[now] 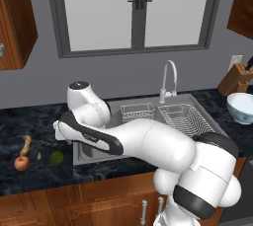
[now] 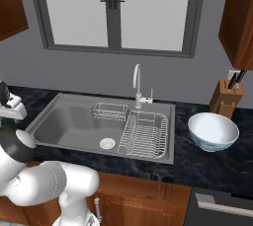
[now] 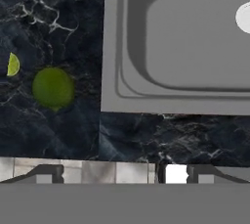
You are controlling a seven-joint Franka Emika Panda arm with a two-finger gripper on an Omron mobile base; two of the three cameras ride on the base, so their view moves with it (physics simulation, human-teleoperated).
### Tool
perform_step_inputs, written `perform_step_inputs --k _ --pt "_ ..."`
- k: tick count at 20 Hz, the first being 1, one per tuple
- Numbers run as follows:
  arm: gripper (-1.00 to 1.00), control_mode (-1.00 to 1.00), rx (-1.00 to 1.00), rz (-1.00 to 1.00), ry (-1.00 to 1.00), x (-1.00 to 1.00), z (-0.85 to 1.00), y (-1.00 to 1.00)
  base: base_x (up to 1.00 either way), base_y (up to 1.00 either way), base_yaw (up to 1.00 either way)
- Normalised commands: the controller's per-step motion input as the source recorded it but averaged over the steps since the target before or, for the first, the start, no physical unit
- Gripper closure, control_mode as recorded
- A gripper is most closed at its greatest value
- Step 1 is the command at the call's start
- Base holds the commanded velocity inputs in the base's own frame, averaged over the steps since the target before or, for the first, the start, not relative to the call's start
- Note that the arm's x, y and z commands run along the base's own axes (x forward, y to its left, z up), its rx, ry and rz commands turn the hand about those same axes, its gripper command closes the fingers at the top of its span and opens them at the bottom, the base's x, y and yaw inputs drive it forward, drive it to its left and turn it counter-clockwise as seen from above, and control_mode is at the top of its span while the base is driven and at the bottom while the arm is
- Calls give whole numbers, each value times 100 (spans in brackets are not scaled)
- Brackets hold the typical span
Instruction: There is a mixed pile of frozen fruits and vegetables on the counter. Locate all the frozen vegetables and place the items in a bowl on the counter. Take all the frozen fruits and defrost them in a running sink.
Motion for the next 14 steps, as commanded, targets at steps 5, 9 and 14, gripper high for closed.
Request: perform_step_inputs --k 5,9,14 --pt "-100 -100 0 0 2 0 -18 15 0 0 0" --pt "-100 -100 0 0 1 0 -32 4 0 0 0" --pt "-100 -100 0 -4 -2 6 -31 21 0 0 0"
